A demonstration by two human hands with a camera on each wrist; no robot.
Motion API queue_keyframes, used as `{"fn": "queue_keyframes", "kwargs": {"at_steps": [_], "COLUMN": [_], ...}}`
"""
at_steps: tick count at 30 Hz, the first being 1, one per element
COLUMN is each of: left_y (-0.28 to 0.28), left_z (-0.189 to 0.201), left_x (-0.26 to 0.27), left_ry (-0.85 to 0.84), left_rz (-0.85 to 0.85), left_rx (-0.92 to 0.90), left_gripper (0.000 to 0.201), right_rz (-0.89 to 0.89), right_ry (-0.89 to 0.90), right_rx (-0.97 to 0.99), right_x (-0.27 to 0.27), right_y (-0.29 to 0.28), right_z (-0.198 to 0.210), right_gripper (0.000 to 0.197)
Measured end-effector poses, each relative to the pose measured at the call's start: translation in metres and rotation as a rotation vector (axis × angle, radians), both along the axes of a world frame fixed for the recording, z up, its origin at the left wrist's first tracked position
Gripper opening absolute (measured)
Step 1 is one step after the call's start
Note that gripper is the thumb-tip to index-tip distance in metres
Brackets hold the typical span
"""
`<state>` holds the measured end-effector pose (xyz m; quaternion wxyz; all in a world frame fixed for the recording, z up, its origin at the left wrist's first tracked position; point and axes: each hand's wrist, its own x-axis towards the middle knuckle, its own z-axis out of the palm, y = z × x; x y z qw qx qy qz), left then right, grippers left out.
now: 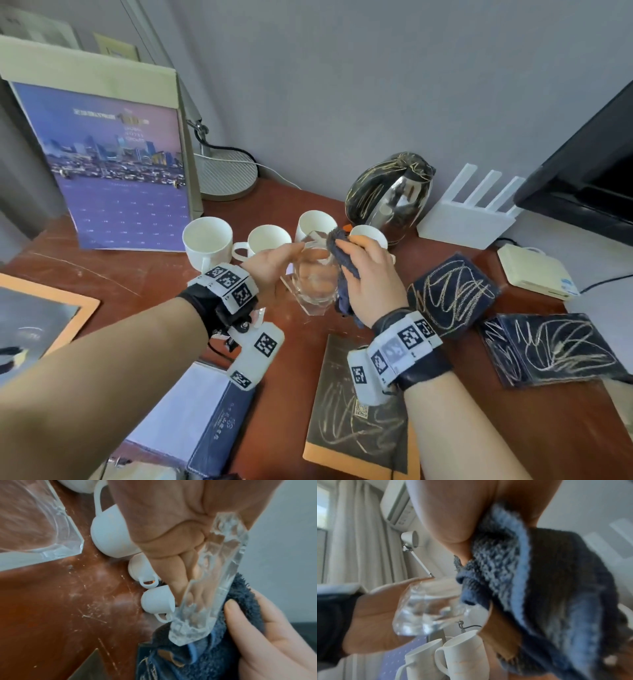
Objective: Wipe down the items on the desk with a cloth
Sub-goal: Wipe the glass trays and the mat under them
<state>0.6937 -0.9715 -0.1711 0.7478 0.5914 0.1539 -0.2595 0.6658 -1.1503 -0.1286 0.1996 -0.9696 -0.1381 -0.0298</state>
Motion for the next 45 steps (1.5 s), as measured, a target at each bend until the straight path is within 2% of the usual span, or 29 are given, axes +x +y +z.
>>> {"fn": "queue_keyframes", "kwargs": {"at_steps": [3,4,6,9,13,15,18,20,24,28,31,33,38,41,45], "left_y": [0.008,0.011,0.013,0.014,0.018,0.02,0.019,0.019,0.021,0.01,0.007,0.008,0.011,0.012,0.017], "left_z": [0.014,0.012,0.013,0.017,0.018,0.02,0.027,0.033,0.035,0.03,0.036,0.042,0.048,0.05,0.049], "left_x": [-0.005,-0.004,-0.005,-0.007,-0.012,-0.016,-0.021,-0.022,-0.018,-0.02,-0.021,-0.019,-0.013,-0.015,-0.017], "left_ry": [-0.047,-0.065,-0.096,-0.133,-0.143,-0.172,-0.225,-0.247,-0.257,-0.184,-0.162,-0.153,-0.169,-0.187,-0.201], "left_rz": [0.074,0.086,0.113,0.149,0.181,0.147,0.049,0.026,0.034,0.052,0.037,0.032,0.029,0.016,0.02], "left_rx": [-0.125,-0.176,-0.25,-0.298,-0.346,-0.358,-0.446,-0.501,-0.537,-0.544,-0.563,-0.552,-0.66,-0.686,-0.727], "left_gripper": [0.037,0.035,0.039,0.048,0.044,0.041,0.039,0.042,0.044,0.048,0.052,0.052,0.067,0.064,0.05], "right_rz": [0.02,0.028,0.071,0.216,0.317,0.265,0.029,-0.021,0.153,0.255,0.196,0.187,0.282,0.244,0.215], "right_ry": [-0.018,-0.022,-0.044,-0.192,-0.289,-0.254,-0.133,-0.113,-0.229,-0.321,-0.369,-0.408,-0.476,-0.45,-0.434], "right_rx": [-0.077,-0.072,-0.063,-0.117,-0.194,-0.174,-0.158,-0.142,-0.128,-0.181,-0.134,-0.132,-0.269,-0.244,-0.165], "right_x": [-0.003,-0.007,-0.015,-0.023,-0.017,-0.008,0.003,-0.004,-0.036,-0.035,-0.028,-0.028,-0.032,-0.03,-0.03], "right_y": [0.01,0.011,0.016,0.029,0.05,0.054,0.046,0.038,0.045,0.059,0.063,0.061,0.041,0.025,0.015], "right_z": [0.005,0.005,0.003,0.003,0.014,0.018,0.023,0.024,0.015,0.015,0.022,0.026,0.02,0.02,0.018], "right_gripper": [0.055,0.055,0.056,0.056,0.057,0.053,0.052,0.053,0.049,0.052,0.06,0.058,0.055,0.055,0.054]}}
